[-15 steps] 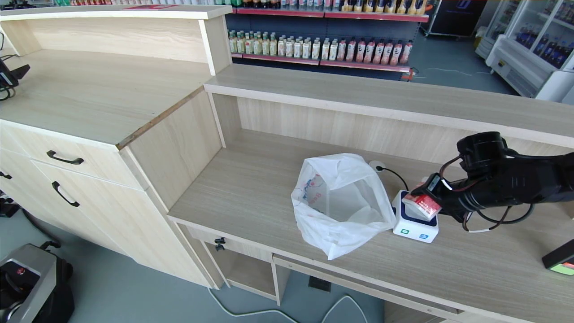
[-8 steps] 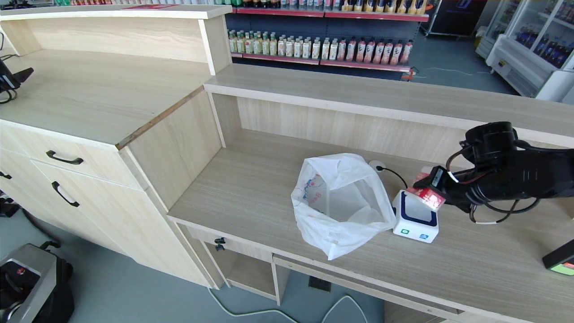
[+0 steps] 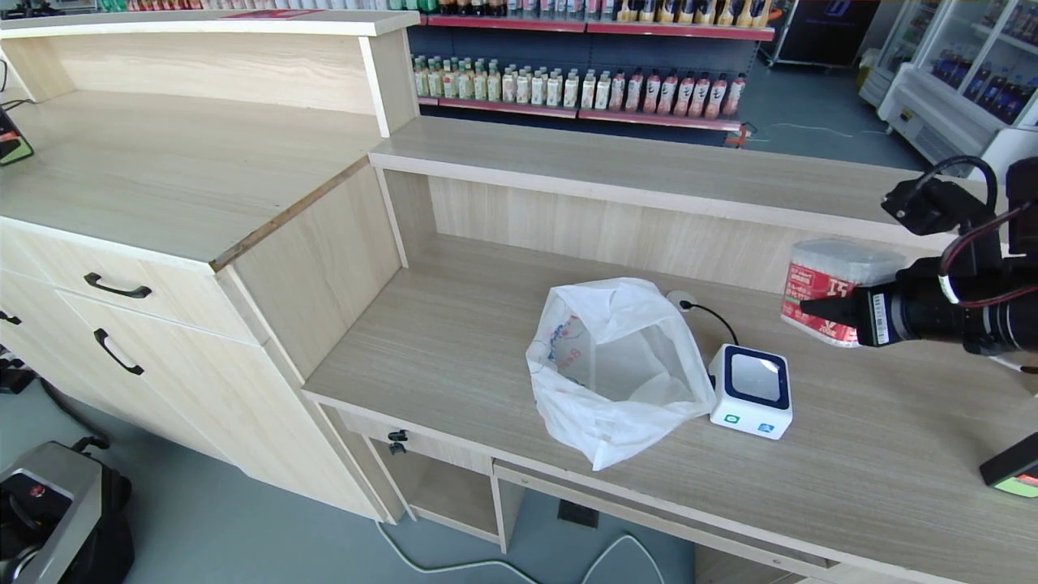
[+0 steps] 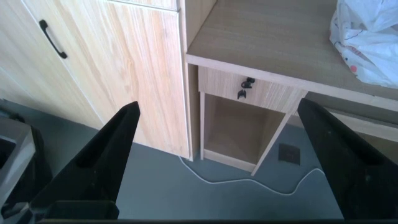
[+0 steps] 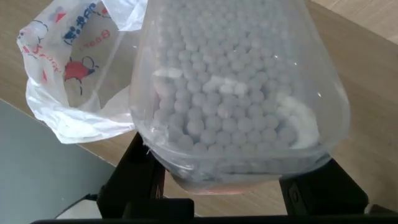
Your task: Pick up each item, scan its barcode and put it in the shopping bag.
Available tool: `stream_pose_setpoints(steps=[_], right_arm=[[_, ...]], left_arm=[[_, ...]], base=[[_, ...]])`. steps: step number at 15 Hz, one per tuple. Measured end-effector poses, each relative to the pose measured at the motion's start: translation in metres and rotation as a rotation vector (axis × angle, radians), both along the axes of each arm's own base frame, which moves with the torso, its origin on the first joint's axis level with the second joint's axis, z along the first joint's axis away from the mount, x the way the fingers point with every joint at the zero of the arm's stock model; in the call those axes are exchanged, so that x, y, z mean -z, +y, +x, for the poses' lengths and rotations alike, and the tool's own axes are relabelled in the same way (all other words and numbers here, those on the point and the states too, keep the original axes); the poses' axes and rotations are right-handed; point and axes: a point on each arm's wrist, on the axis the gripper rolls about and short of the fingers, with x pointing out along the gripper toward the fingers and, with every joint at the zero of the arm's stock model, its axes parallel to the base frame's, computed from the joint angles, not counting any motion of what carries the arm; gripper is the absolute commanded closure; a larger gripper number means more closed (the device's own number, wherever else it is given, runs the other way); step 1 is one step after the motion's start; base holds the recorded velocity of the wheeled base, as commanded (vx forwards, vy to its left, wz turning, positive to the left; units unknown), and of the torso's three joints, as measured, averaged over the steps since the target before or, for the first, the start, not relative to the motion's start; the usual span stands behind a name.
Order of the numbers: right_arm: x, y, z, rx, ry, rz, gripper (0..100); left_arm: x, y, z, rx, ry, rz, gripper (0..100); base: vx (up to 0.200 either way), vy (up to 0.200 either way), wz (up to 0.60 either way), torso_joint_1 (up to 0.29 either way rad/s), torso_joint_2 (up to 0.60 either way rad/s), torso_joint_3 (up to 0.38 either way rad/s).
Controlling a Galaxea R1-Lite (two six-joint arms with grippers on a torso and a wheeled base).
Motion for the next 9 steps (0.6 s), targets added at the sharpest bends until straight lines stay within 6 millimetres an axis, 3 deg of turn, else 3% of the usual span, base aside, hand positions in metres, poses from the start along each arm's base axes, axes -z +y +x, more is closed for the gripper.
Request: stream_pose_setpoints(steps=[4,7,9], right_arm=[[-0.003,0.002,-0.019,-0.034,-0.079,-0.045,100],[0.003,0.002,-0.024,-0.035,-0.069,-0.055,100],[0.011,-0.004,-0.014,-0.013,-0.098,-0.059,100]], left_arm=[[0.0,0.0,0.0,0.001,0.0,0.0,0],[0.0,0.0,0.0,-0.001,0.0,0.0,0],[0.0,0.0,0.0,0.0,0.001,0.0,0]], base=[[0.0,0.0,0.6,0.005,0.0,0.002],[0.0,0.0,0.0,-0.068,0.15,0.106],[0.0,0.0,0.0,-0.134,0.35,0.22]])
